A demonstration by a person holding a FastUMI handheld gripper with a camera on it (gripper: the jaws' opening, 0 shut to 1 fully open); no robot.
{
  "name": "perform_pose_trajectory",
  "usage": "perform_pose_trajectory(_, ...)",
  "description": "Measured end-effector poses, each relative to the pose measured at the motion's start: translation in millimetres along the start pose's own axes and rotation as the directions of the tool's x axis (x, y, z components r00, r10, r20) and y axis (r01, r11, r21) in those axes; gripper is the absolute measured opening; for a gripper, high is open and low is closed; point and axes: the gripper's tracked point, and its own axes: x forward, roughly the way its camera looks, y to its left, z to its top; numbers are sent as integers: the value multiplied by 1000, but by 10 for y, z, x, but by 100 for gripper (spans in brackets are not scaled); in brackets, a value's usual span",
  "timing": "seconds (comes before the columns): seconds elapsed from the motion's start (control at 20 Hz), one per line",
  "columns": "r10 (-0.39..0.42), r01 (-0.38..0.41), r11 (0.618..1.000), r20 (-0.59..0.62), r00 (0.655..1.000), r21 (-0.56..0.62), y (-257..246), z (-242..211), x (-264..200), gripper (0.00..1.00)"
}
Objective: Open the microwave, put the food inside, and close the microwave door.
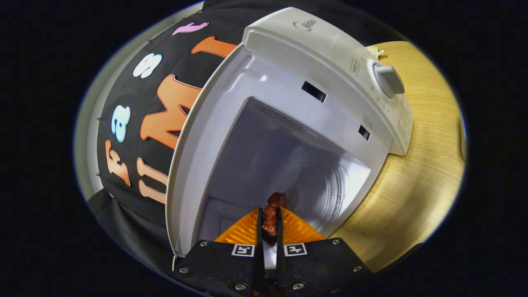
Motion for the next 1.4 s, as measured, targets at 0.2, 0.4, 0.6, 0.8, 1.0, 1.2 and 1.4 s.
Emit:
perform_pose_trajectory(0.2,-27,27,999,9,1000,-37,-28,-119,180,12)
perform_pose_trajectory(0.4,-58,56,995,-23,998,-85,-96,-248,202,18)
perform_pose_trajectory(0.6,-122,113,986,-73,990,-120,-186,-297,149,46)
perform_pose_trajectory(0.8,-125,90,966,-129,984,-243,-239,-263,-85,69)
perform_pose_trajectory(1.0,-120,76,953,-135,984,-294,-197,-31,-327,83)
perform_pose_trajectory(1.2,-86,24,923,-146,986,-384,-67,96,-813,86)
perform_pose_trajectory(1.4,-46,-43,865,-164,985,-499,138,122,-1402,88)
